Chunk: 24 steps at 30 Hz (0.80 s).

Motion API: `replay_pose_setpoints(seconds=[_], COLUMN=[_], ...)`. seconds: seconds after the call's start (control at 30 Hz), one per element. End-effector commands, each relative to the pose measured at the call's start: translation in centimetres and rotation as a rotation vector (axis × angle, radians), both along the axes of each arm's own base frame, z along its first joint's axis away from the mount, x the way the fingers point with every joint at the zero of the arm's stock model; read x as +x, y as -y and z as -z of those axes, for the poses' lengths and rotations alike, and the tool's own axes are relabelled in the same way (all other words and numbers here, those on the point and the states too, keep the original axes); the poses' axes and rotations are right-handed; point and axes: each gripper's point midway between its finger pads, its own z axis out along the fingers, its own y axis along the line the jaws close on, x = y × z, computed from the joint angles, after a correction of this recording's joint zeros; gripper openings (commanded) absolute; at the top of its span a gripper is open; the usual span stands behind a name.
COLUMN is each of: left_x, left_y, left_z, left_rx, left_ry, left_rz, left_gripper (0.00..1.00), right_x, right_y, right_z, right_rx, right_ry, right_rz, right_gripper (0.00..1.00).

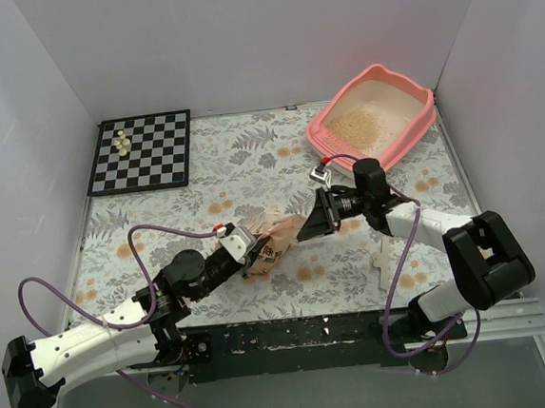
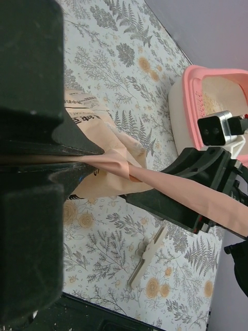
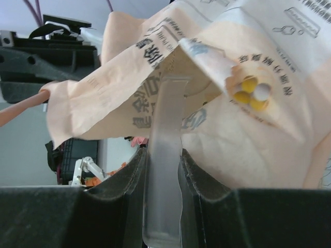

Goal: Fill the litter box with clean litter

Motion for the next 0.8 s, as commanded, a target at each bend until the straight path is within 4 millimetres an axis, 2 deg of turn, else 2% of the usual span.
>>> replay_pose_setpoints(seconds=[0.0, 0.13, 0.33, 0.6, 0.77], left_x=[-1.0, -1.0, -1.0, -0.5, -0.3], left_y=[1.4, 2.3, 3.8, 4.8, 5.1], left_z=[-1.5, -1.3, -1.6, -2.2, -2.3], left_rx=[-0.03, -0.013, -0.025, -0.044, -0.049], left_ry=[0.037, 0.035, 0.023, 0.018, 0.028], left_rz=[0.088, 0.11, 0.145, 0.145, 0.141], left_gripper=[0.0, 0.0, 0.0, 0.0, 0.0], right_x=[-1.5, -1.3, -0.8, -1.3, -2.2], right_y=[1.5, 3.4, 6.9, 8.3, 9.0], right_z=[-3.9, -3.8, -2.1, 0.1, 0.6], right_rx=[0.116, 0.112, 0.075, 0.04, 0.046], right_ry=[0.134, 0.13, 0.085, 0.011, -0.022], right_rz=[-0.057, -0.002, 0.121, 0.218, 0.287], right_gripper=[0.01, 0.01, 0.01, 0.01, 0.01])
